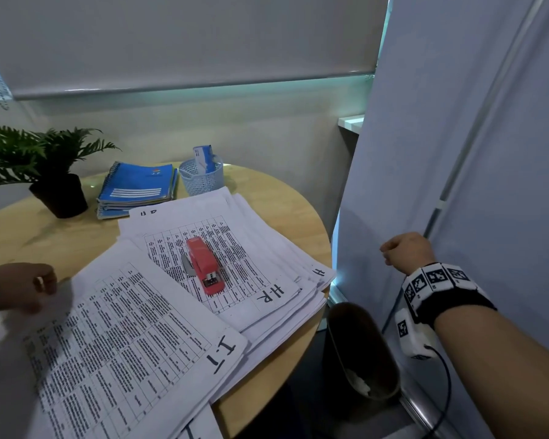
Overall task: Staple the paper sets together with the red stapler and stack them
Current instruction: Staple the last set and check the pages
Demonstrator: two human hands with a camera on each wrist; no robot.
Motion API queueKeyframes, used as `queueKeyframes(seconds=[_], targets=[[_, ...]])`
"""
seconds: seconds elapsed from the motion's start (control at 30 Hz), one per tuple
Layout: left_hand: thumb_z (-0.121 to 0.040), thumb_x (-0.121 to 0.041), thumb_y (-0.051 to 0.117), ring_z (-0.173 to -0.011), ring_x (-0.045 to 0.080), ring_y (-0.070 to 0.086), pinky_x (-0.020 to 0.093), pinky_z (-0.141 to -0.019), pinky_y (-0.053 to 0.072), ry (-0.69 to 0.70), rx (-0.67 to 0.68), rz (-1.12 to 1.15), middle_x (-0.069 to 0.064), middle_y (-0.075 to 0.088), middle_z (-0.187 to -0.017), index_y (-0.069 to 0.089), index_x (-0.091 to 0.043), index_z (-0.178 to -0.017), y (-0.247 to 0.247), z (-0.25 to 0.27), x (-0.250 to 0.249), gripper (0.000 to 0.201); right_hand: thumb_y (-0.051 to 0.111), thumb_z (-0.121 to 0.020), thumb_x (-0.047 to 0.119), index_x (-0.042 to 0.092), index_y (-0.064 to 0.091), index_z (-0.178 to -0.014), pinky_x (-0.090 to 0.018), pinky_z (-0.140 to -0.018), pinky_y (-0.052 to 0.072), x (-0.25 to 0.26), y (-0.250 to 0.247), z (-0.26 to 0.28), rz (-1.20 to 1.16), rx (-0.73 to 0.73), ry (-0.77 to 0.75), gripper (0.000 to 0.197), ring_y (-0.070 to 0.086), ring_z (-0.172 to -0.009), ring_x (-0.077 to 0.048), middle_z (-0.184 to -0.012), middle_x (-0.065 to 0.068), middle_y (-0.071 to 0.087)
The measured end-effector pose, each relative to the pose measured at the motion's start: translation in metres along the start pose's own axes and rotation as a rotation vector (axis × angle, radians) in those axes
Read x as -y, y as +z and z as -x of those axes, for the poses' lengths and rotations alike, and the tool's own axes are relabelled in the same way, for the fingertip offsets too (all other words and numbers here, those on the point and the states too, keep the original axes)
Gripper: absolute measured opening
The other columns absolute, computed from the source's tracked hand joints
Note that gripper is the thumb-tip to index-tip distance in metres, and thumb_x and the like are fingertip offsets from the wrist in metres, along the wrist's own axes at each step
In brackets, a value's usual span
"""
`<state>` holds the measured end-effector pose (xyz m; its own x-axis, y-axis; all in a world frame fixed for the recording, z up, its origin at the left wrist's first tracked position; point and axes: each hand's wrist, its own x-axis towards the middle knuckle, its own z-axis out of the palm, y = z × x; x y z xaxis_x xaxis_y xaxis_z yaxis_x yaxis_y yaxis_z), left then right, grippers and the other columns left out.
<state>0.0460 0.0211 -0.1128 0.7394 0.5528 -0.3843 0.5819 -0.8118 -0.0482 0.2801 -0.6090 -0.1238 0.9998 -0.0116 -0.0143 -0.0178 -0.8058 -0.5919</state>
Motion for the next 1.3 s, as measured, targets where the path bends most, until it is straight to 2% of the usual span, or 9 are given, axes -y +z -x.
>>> queueKeyframes(seconds=[0.17, 0.37, 0.57, 0.7, 0.83, 0.93, 1.1, 1.2, 1.3], targets=[[-0.065, -0.009, 0.07, -0.08, 0.019, 0.057, 0.031, -0.078, 0.048, 0.041, -0.019, -0.069, 0.0, 0.061, -0.084, 0.059, -0.02, -0.088, -0.011, 0.038, -0.026, 0.028, 0.055, -0.087, 0.004, 0.004, 0.074, -0.099, -0.032, -0.095, 0.047, 0.049, -0.006, 0.02, -0.014, 0.046, -0.119, 0.022, 0.062, -0.104, -0.027, -0.104, -0.011, 0.07], [-0.085, -0.029, 0.061, -0.096, 0.016, 0.056, 0.026, -0.081, 0.046, 0.028, 0.046, -0.129, -0.002, 0.056, -0.106, 0.05, -0.026, -0.104, -0.022, 0.078, -0.057, 0.022, 0.061, -0.088, 0.018, 0.007, 0.071, -0.09, -0.029, -0.078, 0.051, 0.155, -0.001, 0.043, -0.082, 0.212, -0.324, 0.016, 0.067, -0.079, -0.021, -0.091, -0.008, 0.071], [-0.08, -0.048, 0.065, -0.105, 0.021, 0.052, 0.031, -0.091, 0.045, 0.112, 0.058, -0.155, 0.003, 0.049, -0.119, 0.047, -0.026, -0.119, -0.022, 0.096, -0.06, 0.048, 0.064, -0.088, 0.027, 0.011, 0.067, -0.099, -0.03, -0.075, 0.054, 0.254, 0.037, 0.078, 0.089, 0.517, -0.462, 0.019, 0.069, -0.078, -0.016, -0.098, -0.005, 0.069], [-0.08, -0.043, 0.067, -0.118, 0.024, 0.047, 0.034, -0.099, 0.042, 0.224, 0.02, -0.218, 0.002, 0.039, -0.131, 0.043, -0.036, -0.132, -0.02, 0.105, -0.068, 0.058, 0.066, -0.081, 0.049, 0.009, 0.066, -0.103, -0.038, -0.083, 0.054, 0.289, 0.078, 0.099, 0.423, 0.614, -0.48, 0.046, 0.07, -0.09, -0.023, -0.099, -0.007, 0.071], [-0.09, -0.019, 0.058, -0.12, 0.027, 0.047, 0.04, -0.1, 0.043, 0.328, 0.021, -0.226, 0.003, 0.038, -0.14, 0.043, -0.032, -0.137, -0.018, 0.115, -0.077, 0.051, 0.065, -0.078, 0.046, 0.017, 0.064, -0.078, -0.029, -0.074, 0.053, 0.301, 0.112, 0.116, 0.71, 0.549, -0.57, 0.03, 0.064, -0.086, -0.021, -0.079, 0.0, 0.064], [-0.093, -0.009, 0.05, -0.129, 0.024, 0.041, 0.038, -0.105, 0.039, 0.361, 0.043, -0.168, 0.001, 0.036, -0.148, 0.038, -0.029, -0.143, -0.017, 0.12, -0.077, 0.055, 0.047, -0.097, 0.038, 0.006, 0.055, -0.12, -0.03, -0.076, 0.045, 0.3, 0.129, 0.124, 0.824, 0.488, -0.626, 0.04, 0.058, -0.104, -0.024, -0.109, -0.006, 0.058], [-0.099, -0.016, 0.039, -0.138, 0.019, 0.031, 0.033, -0.11, 0.03, 0.394, 0.036, -0.122, -0.001, 0.027, -0.153, 0.033, -0.029, -0.145, -0.015, 0.124, -0.069, 0.049, 0.034, -0.102, 0.027, 0.005, 0.041, -0.122, -0.036, -0.089, 0.044, 0.306, 0.132, 0.125, 0.588, 0.416, -0.585, 0.031, 0.054, -0.113, -0.032, -0.129, -0.018, 0.046], [-0.1, -0.02, 0.034, -0.137, 0.022, 0.032, 0.036, -0.111, 0.029, 0.405, 0.031, -0.127, -0.001, 0.025, -0.154, 0.033, -0.03, -0.145, -0.015, 0.125, -0.069, 0.046, 0.049, -0.096, 0.029, 0.013, 0.039, -0.121, -0.03, -0.076, 0.046, 0.319, 0.126, 0.13, 0.15, 0.386, -0.569, 0.03, 0.06, -0.093, -0.029, -0.113, -0.014, 0.057], [-0.099, -0.02, 0.036, -0.136, 0.023, 0.033, 0.036, -0.111, 0.029, 0.405, 0.031, -0.116, -0.002, 0.027, -0.153, 0.037, -0.031, -0.143, -0.016, 0.123, -0.067, 0.045, 0.056, -0.094, 0.025, 0.021, 0.039, -0.124, -0.022, -0.057, 0.049, 0.334, 0.126, 0.151, 0.119, 0.58, -0.63, 0.035, 0.061, -0.073, -0.018, -0.104, -0.008, 0.055]])
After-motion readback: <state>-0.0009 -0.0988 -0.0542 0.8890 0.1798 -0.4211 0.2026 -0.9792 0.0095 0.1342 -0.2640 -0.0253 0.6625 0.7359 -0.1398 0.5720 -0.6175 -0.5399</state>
